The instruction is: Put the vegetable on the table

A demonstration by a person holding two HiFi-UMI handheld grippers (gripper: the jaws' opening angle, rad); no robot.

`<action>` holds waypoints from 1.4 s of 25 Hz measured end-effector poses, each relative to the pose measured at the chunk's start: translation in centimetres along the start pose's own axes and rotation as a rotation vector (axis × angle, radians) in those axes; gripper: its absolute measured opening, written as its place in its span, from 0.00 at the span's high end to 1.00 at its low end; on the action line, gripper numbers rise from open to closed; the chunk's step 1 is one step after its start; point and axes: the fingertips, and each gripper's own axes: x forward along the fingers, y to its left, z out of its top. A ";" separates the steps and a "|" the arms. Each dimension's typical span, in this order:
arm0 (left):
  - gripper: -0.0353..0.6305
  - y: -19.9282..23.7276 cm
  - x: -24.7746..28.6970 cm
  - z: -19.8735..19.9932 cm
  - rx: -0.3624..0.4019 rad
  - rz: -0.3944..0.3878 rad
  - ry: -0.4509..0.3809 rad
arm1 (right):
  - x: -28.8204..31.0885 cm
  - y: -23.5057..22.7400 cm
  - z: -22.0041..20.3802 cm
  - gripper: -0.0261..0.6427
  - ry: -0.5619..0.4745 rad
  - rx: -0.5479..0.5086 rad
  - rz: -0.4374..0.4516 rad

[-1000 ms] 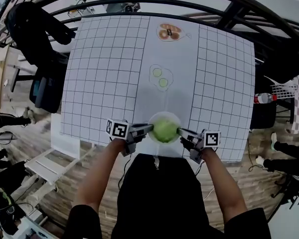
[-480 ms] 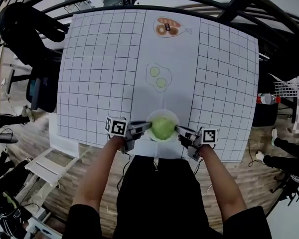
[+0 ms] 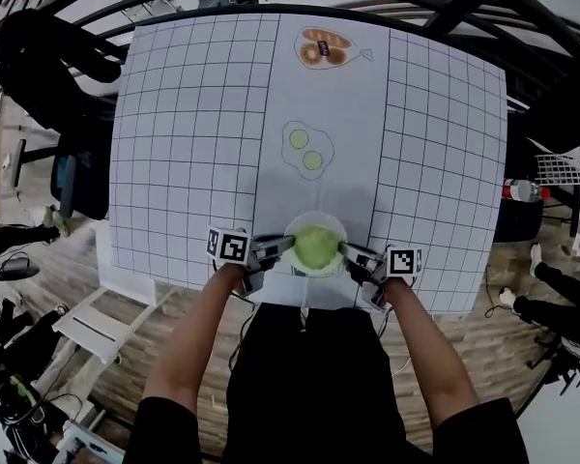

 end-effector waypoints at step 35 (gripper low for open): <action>0.92 1.7 0.7 -0.8 -0.147 0.089 -0.061 | -0.2 -2.3 0.5 0.92 -0.004 0.098 -0.184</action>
